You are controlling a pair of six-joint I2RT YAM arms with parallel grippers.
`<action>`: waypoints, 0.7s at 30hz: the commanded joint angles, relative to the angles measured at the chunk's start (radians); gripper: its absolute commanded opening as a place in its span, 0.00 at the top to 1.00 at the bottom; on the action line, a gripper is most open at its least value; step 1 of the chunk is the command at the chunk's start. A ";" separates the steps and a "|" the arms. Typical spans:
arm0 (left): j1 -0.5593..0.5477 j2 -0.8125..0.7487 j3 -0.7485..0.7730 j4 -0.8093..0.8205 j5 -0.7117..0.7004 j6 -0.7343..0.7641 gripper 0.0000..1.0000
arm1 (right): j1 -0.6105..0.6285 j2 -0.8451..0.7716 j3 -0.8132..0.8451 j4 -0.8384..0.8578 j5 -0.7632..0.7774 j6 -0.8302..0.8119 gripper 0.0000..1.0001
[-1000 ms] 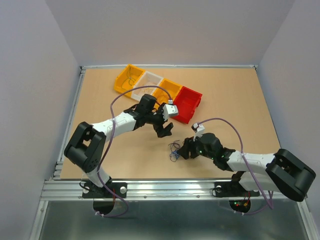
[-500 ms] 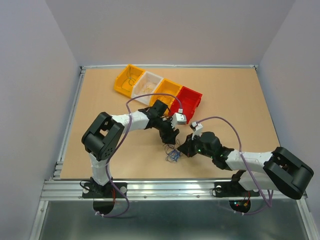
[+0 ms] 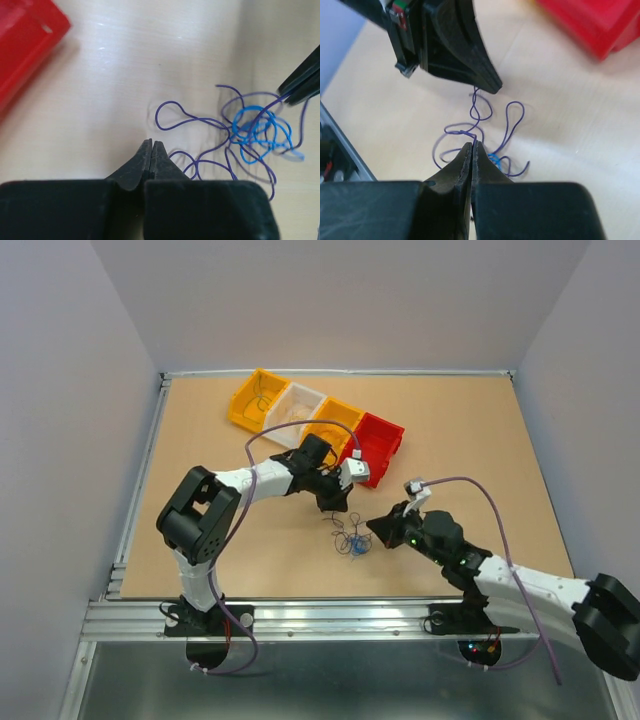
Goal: Untangle the cables
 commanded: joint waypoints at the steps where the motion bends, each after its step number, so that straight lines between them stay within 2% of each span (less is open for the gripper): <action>1: 0.086 -0.158 -0.033 0.111 -0.012 -0.091 1.00 | 0.006 -0.221 -0.056 -0.075 0.184 0.035 1.00; 6: 0.182 -0.264 -0.091 0.234 -0.017 -0.159 1.00 | 0.008 -0.495 -0.099 -0.188 0.292 0.049 0.99; 9: 0.212 -0.295 -0.108 0.277 -0.060 -0.202 1.00 | 0.008 -0.654 -0.107 -0.249 0.355 0.067 0.99; 12: 0.245 -0.363 -0.168 0.389 -0.136 -0.268 1.00 | 0.006 -0.784 -0.101 -0.333 0.451 0.083 0.99; 18: 0.328 -0.482 -0.257 0.527 -0.332 -0.418 1.00 | 0.006 -0.964 -0.084 -0.523 0.709 0.200 0.99; 21: 0.411 -0.541 -0.307 0.640 -0.391 -0.516 1.00 | 0.006 -0.935 -0.043 -0.631 0.882 0.315 0.99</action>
